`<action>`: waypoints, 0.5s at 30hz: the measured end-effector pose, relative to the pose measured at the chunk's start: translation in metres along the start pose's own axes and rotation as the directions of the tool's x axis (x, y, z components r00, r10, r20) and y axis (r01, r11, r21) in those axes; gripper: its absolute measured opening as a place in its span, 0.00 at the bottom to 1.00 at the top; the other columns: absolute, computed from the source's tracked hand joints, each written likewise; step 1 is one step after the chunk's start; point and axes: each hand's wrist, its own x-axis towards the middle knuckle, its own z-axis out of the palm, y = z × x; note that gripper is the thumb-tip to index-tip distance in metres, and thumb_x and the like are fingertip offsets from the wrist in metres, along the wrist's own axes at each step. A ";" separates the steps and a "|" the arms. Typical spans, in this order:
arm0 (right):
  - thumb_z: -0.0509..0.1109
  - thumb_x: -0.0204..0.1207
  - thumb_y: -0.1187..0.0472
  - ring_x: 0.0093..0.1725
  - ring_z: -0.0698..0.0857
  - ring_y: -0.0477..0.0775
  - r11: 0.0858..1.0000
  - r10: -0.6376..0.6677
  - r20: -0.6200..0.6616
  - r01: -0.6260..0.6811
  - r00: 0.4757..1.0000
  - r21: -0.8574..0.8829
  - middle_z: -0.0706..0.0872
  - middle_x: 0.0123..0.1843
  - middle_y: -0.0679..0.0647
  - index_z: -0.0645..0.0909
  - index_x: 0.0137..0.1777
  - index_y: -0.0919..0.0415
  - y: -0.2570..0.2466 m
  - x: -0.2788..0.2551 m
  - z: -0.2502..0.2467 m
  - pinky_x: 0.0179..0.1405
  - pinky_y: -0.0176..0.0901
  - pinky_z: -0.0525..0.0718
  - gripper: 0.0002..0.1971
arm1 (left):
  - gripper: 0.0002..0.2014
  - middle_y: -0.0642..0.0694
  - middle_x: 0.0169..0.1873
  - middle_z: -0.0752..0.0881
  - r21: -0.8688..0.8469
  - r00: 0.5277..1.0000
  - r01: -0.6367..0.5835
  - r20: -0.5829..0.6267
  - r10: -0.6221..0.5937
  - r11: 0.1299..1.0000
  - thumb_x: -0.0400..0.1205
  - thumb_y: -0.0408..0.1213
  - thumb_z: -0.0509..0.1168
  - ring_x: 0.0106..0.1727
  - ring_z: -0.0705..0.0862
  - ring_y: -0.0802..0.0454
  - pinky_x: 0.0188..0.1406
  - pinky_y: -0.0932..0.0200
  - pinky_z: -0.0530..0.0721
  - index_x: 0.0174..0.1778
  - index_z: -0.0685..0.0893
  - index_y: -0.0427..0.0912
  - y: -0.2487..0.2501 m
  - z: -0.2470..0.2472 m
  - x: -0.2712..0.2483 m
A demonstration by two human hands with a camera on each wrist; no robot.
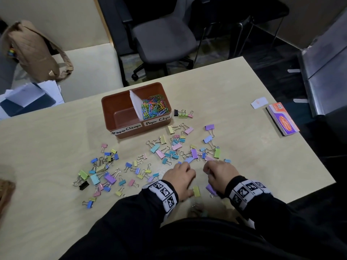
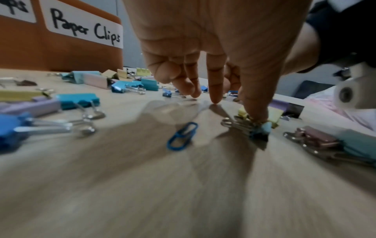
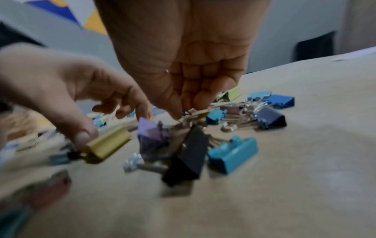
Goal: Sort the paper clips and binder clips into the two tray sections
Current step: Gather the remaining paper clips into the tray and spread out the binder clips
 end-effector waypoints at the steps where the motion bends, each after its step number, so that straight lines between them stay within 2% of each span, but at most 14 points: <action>1: 0.61 0.78 0.66 0.54 0.83 0.58 0.998 0.025 -0.029 -0.023 0.999 0.067 0.84 0.54 0.52 0.82 0.56 0.56 0.003 -0.002 -0.001 0.50 0.43 0.77 0.12 | 0.26 0.47 0.64 0.70 -0.024 1.000 0.008 -0.016 -0.009 1.000 0.77 0.52 0.69 0.65 0.70 0.46 0.61 0.48 0.78 0.68 0.74 0.48 -0.003 -0.001 0.000; 5: 0.66 0.75 0.71 0.46 0.83 0.59 0.972 0.096 -0.118 -0.067 0.988 0.226 0.78 0.46 0.50 0.85 0.48 0.61 0.019 -0.011 -0.008 0.46 0.44 0.77 0.08 | 0.19 0.49 0.63 0.72 -0.146 0.998 0.034 -0.047 -0.042 0.989 0.80 0.49 0.67 0.66 0.70 0.50 0.62 0.50 0.78 0.64 0.78 0.47 -0.017 -0.001 -0.001; 8: 0.62 0.77 0.73 0.41 0.85 0.58 0.947 0.153 -0.091 -0.120 0.984 0.299 0.82 0.39 0.50 0.81 0.46 0.59 0.027 -0.020 -0.013 0.43 0.46 0.83 0.10 | 0.11 0.51 0.60 0.75 -0.227 0.992 0.040 -0.107 -0.066 0.973 0.84 0.42 0.62 0.62 0.76 0.53 0.56 0.56 0.80 0.61 0.81 0.48 -0.028 0.003 -0.006; 10: 0.58 0.80 0.73 0.38 0.86 0.52 0.918 0.211 -0.082 -0.168 0.974 0.359 0.84 0.37 0.51 0.77 0.48 0.55 0.027 -0.025 -0.014 0.40 0.43 0.84 0.12 | 0.10 0.52 0.58 0.77 -0.268 0.988 0.059 -0.126 -0.095 0.962 0.85 0.38 0.60 0.57 0.80 0.52 0.54 0.55 0.81 0.59 0.82 0.49 -0.035 0.005 -0.011; 13: 0.54 0.79 0.75 0.36 0.82 0.51 0.865 0.308 -0.117 -0.226 0.944 0.448 0.82 0.36 0.52 0.78 0.50 0.51 0.029 -0.027 -0.012 0.37 0.40 0.80 0.18 | 0.10 0.53 0.57 0.80 -0.310 0.980 0.091 -0.142 -0.141 0.946 0.85 0.38 0.59 0.55 0.83 0.52 0.55 0.52 0.83 0.59 0.82 0.51 -0.042 0.008 -0.017; 15: 0.54 0.77 0.75 0.37 0.80 0.55 0.789 0.401 -0.153 -0.257 0.903 0.558 0.81 0.36 0.51 0.81 0.44 0.51 0.029 -0.026 -0.011 0.40 0.48 0.83 0.20 | 0.10 0.53 0.57 0.79 -0.299 0.982 0.104 -0.121 -0.145 0.949 0.84 0.42 0.62 0.57 0.82 0.53 0.57 0.53 0.82 0.60 0.81 0.51 -0.042 0.009 -0.023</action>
